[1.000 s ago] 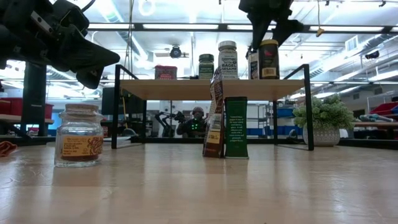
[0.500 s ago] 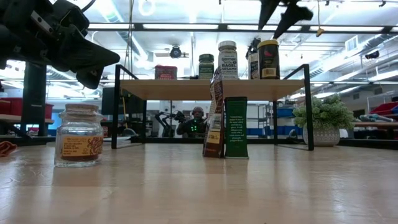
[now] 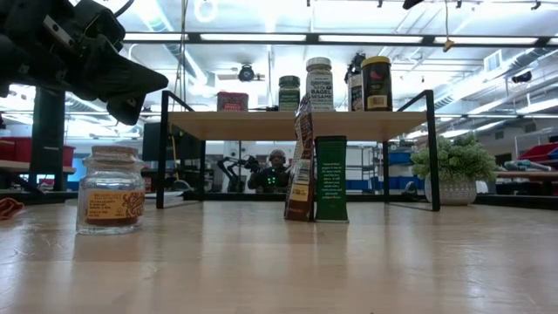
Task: Shelf spices
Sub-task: Put the orange seasoning bag on the shelf
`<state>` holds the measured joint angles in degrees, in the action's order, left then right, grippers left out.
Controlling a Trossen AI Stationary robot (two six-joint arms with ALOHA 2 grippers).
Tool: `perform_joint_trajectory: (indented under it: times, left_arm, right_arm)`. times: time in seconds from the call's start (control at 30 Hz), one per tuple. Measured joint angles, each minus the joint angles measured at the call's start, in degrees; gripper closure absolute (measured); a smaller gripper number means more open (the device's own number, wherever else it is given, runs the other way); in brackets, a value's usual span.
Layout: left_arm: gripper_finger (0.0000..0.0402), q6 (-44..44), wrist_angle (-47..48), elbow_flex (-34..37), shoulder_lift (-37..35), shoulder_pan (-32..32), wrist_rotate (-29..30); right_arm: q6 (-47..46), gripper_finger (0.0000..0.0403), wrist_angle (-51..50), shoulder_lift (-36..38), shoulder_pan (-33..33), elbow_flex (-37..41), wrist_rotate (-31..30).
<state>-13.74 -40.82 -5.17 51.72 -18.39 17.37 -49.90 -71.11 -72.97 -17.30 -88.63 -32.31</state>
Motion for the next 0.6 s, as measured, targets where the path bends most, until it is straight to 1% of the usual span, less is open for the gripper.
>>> perform_joint_trajectory:
  times: [0.13,0.2,0.27,0.43,0.53,0.6]
  left_arm:
    - [0.0396,0.0,0.0,0.0,0.0,0.0,0.0]
    - [0.0396,0.0,0.0,0.0,0.0,0.0,0.0]
    - [0.0396,0.0,0.0,0.0,0.0,0.0,0.0]
    - [0.0396,0.0,-0.1,0.0,0.0,0.0,0.0]
    - [0.0396,-0.5,-0.1,0.0,0.0,0.0,0.0]
    - [0.0396,-3.4,-0.3,0.0,0.0,0.0,0.0]
  right_arm:
    - [-0.9,0.0134,7.7,-2.6,-10.2,8.1,-4.5]
    - [-0.3,0.0135,14.1,-4.2,-13.8,12.7,-5.9]
    - [1.5,0.0135,20.2,-6.2,-16.4,17.3,-5.8]
    - [4.1,0.0135,32.4,-11.8,-18.8,24.7,-5.5]
    - [4.6,0.0135,36.2,-15.5,-18.6,25.4,-5.3]
    - [4.7,0.0135,37.9,-17.8,-18.3,25.1,-5.3]
